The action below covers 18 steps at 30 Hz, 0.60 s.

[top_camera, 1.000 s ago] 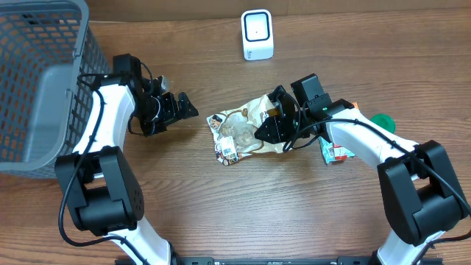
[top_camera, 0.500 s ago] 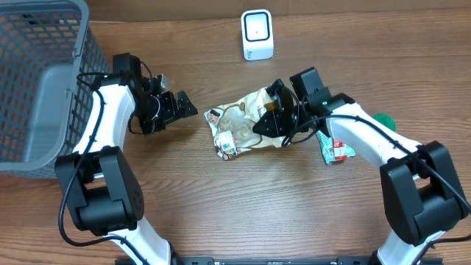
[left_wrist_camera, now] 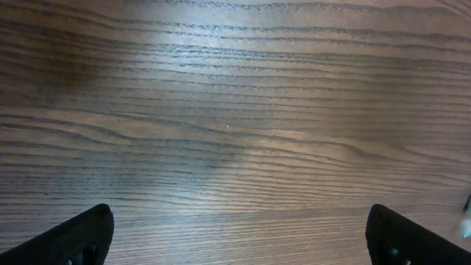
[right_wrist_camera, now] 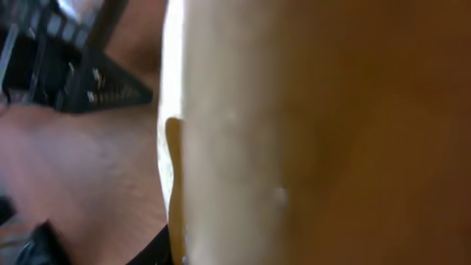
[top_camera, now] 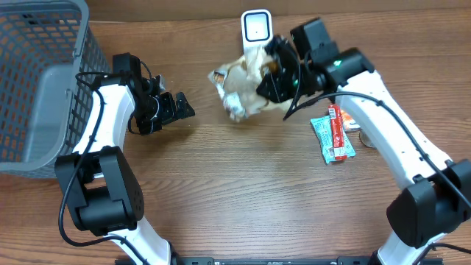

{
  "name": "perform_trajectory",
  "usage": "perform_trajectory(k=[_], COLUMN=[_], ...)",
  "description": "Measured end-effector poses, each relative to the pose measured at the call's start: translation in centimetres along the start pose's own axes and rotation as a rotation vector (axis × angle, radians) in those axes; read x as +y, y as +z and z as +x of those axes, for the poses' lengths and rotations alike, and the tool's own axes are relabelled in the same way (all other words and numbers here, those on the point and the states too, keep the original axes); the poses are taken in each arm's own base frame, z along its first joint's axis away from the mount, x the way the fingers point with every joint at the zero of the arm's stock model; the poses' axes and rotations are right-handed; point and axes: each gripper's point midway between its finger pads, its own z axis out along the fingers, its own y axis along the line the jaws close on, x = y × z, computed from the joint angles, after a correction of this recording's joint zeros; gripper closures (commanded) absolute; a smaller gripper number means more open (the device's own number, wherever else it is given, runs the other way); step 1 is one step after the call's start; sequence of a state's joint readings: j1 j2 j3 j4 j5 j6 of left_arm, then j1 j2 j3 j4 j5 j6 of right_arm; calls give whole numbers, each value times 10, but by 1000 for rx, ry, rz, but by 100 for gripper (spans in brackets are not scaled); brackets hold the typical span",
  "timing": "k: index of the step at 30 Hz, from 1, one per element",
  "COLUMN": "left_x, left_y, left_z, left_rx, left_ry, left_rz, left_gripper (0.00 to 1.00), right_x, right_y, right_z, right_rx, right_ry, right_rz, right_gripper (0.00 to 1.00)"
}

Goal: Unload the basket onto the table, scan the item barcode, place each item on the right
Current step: 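Lift the brown pouch with the right gripper up to the white scanner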

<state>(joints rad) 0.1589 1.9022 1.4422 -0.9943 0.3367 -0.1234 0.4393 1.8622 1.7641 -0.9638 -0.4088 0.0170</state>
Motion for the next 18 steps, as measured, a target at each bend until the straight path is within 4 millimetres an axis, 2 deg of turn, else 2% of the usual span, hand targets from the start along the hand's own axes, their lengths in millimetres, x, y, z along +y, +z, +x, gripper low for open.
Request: perform_trajectory(k=[3,6,10,13,18], left_x=[0,0,0,0,0], left_y=[0,0,0,0,0], left_z=[0,0,0,0,0], left_rx=[1,0,0,0,0], left_ry=[0,0,0,0,0], left_rz=[-1,-1,-1,-1,-1], left_gripper=[0,0,0,0,0], right_x=[2,8,12,9,9], right_y=[-31,-67,-102,-113,-106], right_z=[-27,-63,-91,-101,-116], right_rx=[-64,-186,-303,-344,-372], right_ry=[-48,-122,-212,-276,-398], right_rz=[77,147,231,299,395], right_gripper=[70,69,69,70,71])
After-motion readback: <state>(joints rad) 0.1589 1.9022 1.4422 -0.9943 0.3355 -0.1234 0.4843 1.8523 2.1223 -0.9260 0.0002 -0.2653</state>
